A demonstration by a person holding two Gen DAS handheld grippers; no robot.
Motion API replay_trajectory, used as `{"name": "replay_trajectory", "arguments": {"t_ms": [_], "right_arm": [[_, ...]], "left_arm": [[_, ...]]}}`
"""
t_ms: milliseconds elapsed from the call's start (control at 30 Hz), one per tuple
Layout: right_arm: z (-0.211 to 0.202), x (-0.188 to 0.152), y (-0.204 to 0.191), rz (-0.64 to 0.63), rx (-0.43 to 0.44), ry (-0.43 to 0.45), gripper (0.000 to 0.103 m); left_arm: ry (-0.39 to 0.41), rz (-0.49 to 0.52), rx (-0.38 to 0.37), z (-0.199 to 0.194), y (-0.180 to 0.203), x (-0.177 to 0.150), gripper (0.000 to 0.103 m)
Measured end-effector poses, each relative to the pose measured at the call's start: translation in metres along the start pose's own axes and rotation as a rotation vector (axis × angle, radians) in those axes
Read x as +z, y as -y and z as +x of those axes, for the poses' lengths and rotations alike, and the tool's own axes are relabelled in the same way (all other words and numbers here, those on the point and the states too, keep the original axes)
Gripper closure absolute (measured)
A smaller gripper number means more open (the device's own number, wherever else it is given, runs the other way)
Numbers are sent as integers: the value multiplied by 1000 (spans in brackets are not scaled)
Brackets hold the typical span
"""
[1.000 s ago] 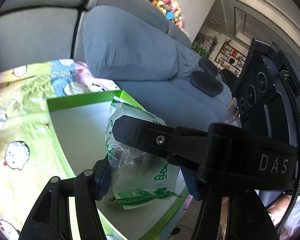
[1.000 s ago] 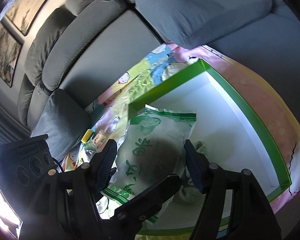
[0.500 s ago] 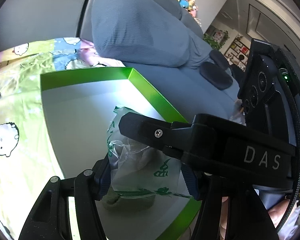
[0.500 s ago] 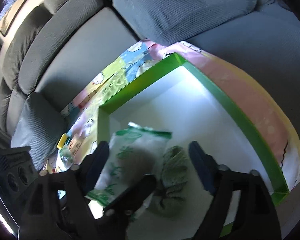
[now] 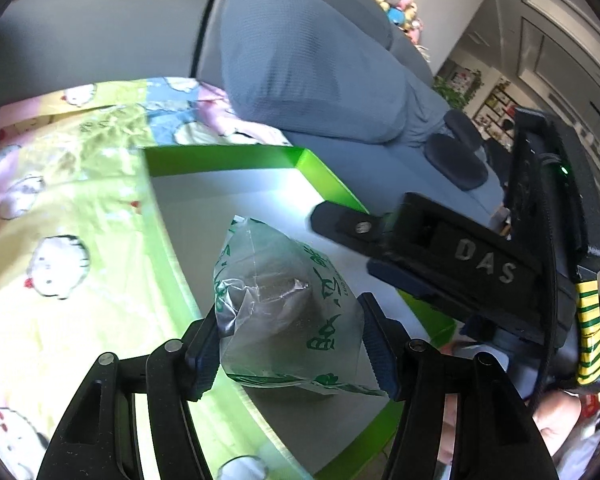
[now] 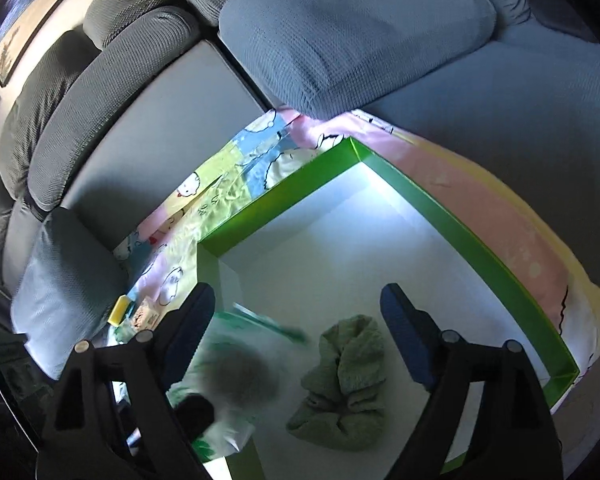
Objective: Organize objects
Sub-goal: 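Lower the bag into the box and open the right tool, then withdraw the right tool from the box back over the bedspread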
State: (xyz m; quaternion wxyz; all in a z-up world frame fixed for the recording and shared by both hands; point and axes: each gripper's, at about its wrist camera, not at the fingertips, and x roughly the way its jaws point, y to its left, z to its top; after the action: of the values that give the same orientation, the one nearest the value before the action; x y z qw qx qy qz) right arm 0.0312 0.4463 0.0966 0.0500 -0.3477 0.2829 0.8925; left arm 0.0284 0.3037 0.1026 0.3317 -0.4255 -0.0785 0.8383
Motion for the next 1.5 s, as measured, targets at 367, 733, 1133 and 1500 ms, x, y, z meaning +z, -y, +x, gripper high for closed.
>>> {"name": "replay_trajectory", "arguments": {"t_ms": [367,733,1133,1500], "right_arm": [[13,-10,-32,-69,-176,41,8],[19,-12,-45,-54,-262,59,6],[35,-25,-97,-141,-323,158,3],[63,-40,-118,-340,-563,175,3]], "left_arm": [[136,-56,14,-67,-35,6,26],[276,-77,282,-135,-107,2,21],[213,-263,389,-147,-210,-34,21],[285,-412,380,-181,-244,-39,22]]}}
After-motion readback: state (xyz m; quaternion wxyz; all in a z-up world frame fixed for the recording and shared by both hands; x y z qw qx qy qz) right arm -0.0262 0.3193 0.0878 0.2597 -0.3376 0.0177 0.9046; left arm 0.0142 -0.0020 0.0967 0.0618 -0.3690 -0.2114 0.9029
